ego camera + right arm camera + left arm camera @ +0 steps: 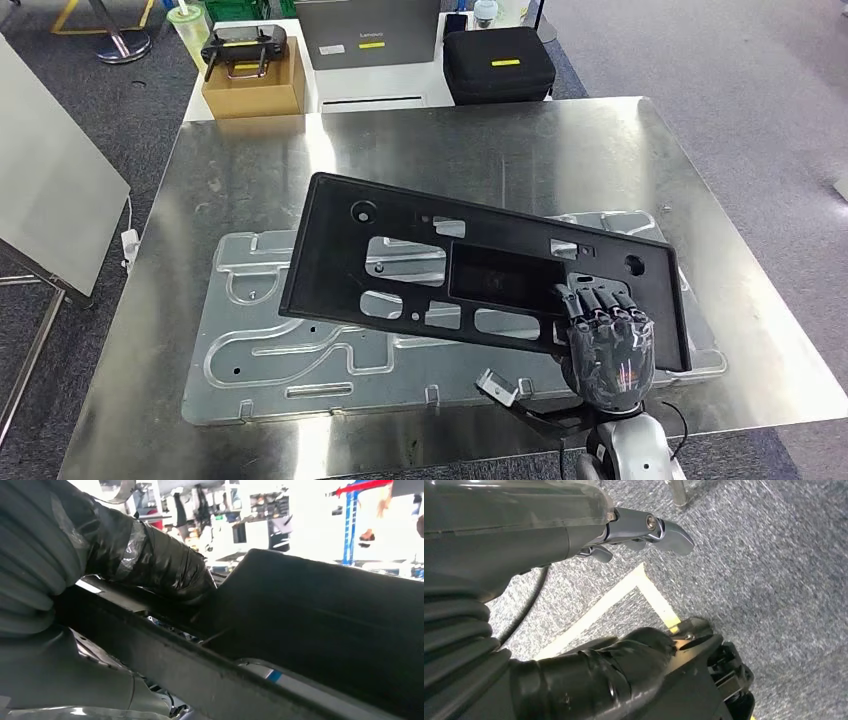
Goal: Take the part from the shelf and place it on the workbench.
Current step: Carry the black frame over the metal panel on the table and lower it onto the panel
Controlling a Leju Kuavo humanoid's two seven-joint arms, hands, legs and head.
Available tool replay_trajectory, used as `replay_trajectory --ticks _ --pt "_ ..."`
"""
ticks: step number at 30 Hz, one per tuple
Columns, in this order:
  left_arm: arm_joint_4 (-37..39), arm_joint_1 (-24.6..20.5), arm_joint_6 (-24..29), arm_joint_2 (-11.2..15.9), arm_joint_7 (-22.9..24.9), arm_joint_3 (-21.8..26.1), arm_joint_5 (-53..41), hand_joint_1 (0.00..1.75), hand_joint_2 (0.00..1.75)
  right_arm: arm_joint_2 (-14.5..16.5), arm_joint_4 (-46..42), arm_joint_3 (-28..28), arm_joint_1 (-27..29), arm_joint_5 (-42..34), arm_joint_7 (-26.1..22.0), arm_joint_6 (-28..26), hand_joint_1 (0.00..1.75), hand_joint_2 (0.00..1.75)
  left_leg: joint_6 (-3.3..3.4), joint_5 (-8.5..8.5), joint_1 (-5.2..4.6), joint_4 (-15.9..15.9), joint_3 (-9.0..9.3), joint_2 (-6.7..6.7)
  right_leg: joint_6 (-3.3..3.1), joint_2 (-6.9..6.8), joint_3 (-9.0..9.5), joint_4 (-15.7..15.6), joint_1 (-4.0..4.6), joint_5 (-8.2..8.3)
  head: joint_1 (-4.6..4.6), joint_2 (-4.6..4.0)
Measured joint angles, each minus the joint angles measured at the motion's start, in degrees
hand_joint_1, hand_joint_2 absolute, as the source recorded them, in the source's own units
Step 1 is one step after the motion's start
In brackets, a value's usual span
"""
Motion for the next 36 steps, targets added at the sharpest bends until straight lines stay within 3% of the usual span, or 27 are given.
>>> replay_trajectory --ticks 3,4,5,6,8,10,13,15,18,20,21,23,25,29,31,32,33,35,36 --pt "0.0 -0.4 -0.3 -0.1 0.5 -0.4 -0.8 0.00 0.00 -1.6 2.2 2.1 -3.7 0.5 2.5 1.8 1.74 1.75 0.75 -0.07 -0.42 -0.1 0.14 0.23 0.16 -0.02 -5.39 10.4 -0.05 -4.49 0.04 0.00" --pt "0.0 -0.6 -0.4 -0.1 0.7 -0.6 -1.0 0.00 0.00 -2.3 3.4 3.4 -5.5 0.6 4.0 2.9 1.73 1.75 0.86 -0.12 -0.63 -0.1 0.17 0.29 0.13 -0.02 -6.99 13.2 -0.03 -5.01 0.04 0.00" --pt "0.0 -0.8 -0.6 -0.1 1.0 -0.8 -1.3 0.00 0.00 -3.1 4.8 4.9 -7.4 0.6 5.7 3.9 1.73 1.75 0.97 -0.16 -0.85 -0.1 0.24 0.30 0.00 -0.02 -7.66 14.0 0.01 -4.41 0.03 0.00" --pt "0.0 -1.0 -0.7 -0.2 1.2 -1.0 -1.5 0.00 0.00 -3.8 6.2 6.5 -9.2 0.6 7.3 4.7 1.72 1.75 1.05 -0.21 -1.03 0.0 0.37 0.25 -0.28 -0.02 -7.14 12.4 0.13 -2.75 0.03 0.00" --pt "0.0 -1.4 -0.8 -0.3 1.5 -1.4 -1.8 0.00 0.00 -4.7 8.8 9.3 -12.4 0.6 9.6 5.7 1.74 1.75 1.12 -0.33 -1.29 0.0 0.70 0.09 -1.19 -0.01 -3.82 5.0 0.60 1.43 0.04 0.00" --pt "0.0 -1.6 -0.9 -0.5 1.8 -1.7 -2.1 0.00 0.00 -5.0 11.1 10.9 -15.1 0.6 10.5 6.3 1.74 1.75 0.96 -0.38 -1.52 0.1 0.64 -0.01 -1.84 -0.01 -1.35 -0.6 1.10 3.26 0.02 0.00" --pt "0.0 -1.8 -1.0 -0.7 2.1 -2.1 -2.5 0.00 0.00 -5.1 14.5 12.0 -18.1 0.6 10.8 7.6 1.74 1.75 0.28 -0.37 -1.54 0.1 0.31 0.01 -2.06 -0.05 -0.95 -2.0 1.19 3.32 0.01 0.00" --pt "0.0 -1.9 -1.2 -0.7 2.2 -2.4 -2.8 0.00 0.00 -5.3 16.8 12.3 -19.7 0.6 11.4 8.3 1.74 1.75 -0.37 -1.62 -1.47 1.7 -0.36 0.04 -2.36 -0.19 -0.55 -2.7 0.79 3.61 -0.02 0.00" --pt "0.0 -1.9 -1.4 -0.7 2.3 -2.9 -2.9 0.00 0.00 -5.7 20.5 12.8 -21.9 0.6 13.0 9.1 1.74 1.75 -1.34 -6.23 -0.81 11.6 -5.05 0.11 -2.64 -0.38 -0.29 -3.0 0.58 3.70 -0.04 0.00" --pt "0.0 -1.9 -1.6 -0.7 2.4 -3.0 -2.9 0.00 0.00 -5.8 23.2 13.1 -22.6 0.6 13.4 9.4 1.74 1.75 -1.86 -6.89 -0.25 16.1 -7.62 0.13 -2.60 -0.39 -0.22 -3.0 0.48 3.61 -0.04 0.00" --pt "0.0 -1.9 -1.6 -0.7 2.5 -3.1 -2.9 0.00 0.00 -5.9 24.6 13.1 -22.7 0.6 13.4 9.4 1.74 1.75 -2.08 -5.54 0.02 15.1 -7.39 0.15 -2.47 -0.37 -0.15 -2.9 0.37 3.51 -0.04 0.00" --pt "0.0 -2.0 -1.7 -0.7 2.5 -3.2 -2.9 0.00 0.00 -5.9 27.0 13.2 -22.8 0.6 13.2 9.4 1.72 1.75 -2.50 -1.40 0.50 8.1 -4.39 0.17 -1.92 -0.31 0.03 -2.6 0.07 3.10 -0.03 0.00" --pt "0.0 -2.1 -1.7 -0.7 2.6 -3.2 -2.9 0.00 0.00 -6.1 29.0 13.2 -22.7 0.6 13.0 9.4 1.72 1.75 -2.43 0.59 0.49 2.1 -1.69 0.11 -1.21 -0.23 -0.15 -2.1 0.10 2.73 -0.06 0.00" --pt "0.0 -1.9 -1.6 -0.7 2.6 -3.2 -2.7 0.00 0.00 -6.6 31.5 12.8 -21.4 0.5 12.2 9.3 1.69 1.75 -0.79 0.44 0.17 0.5 -1.06 -0.02 -0.06 -0.20 -0.23 -2.1 0.09 2.47 -0.03 0.00" --pt "0.0 -1.9 -1.6 -0.7 2.6 -3.2 -2.6 0.00 0.00 -7.0 32.2 12.4 -20.5 0.4 11.9 9.2 1.67 1.75 0.09 0.58 0.17 0.1 -0.74 0.00 0.31 -0.18 -1.53 0.8 -0.12 0.56 -0.02 0.00" --pt "0.0 -1.9 -1.6 -0.7 2.5 -3.2 -2.6 0.00 0.00 -7.2 32.5 12.2 -20.0 0.4 11.7 9.1 1.64 1.75 0.40 0.56 0.12 0.0 -0.64 0.01 0.39 -0.17 -3.11 4.0 -0.16 -1.04 0.00 0.00" --pt "0.0 -1.9 -1.6 -0.6 2.5 -3.2 -2.5 0.00 0.00 -7.4 32.7 11.9 -19.5 0.4 11.6 9.1 1.51 1.75 0.63 0.48 -0.02 0.0 -0.62 0.02 0.44 -0.16 -5.16 7.9 -0.15 -2.69 -0.01 0.00" --pt "0.0 -1.9 -1.5 -0.6 2.4 -3.2 -2.3 0.00 0.00 -7.8 33.0 11.3 -18.3 0.3 11.5 8.9 0.70 1.75 0.93 0.31 -0.39 0.0 -0.47 0.00 0.38 -0.15 -8.34 13.3 -0.11 -3.77 -0.01 0.00" --pt "0.0 -1.8 -1.4 -0.6 2.4 -3.2 -2.3 0.00 0.00 -8.0 33.1 11.0 -17.8 0.3 11.4 8.7 0.32 1.75 1.03 0.19 -0.58 0.1 -0.31 -0.01 0.20 -0.15 -8.54 13.1 -0.06 -2.76 -0.02 0.00"
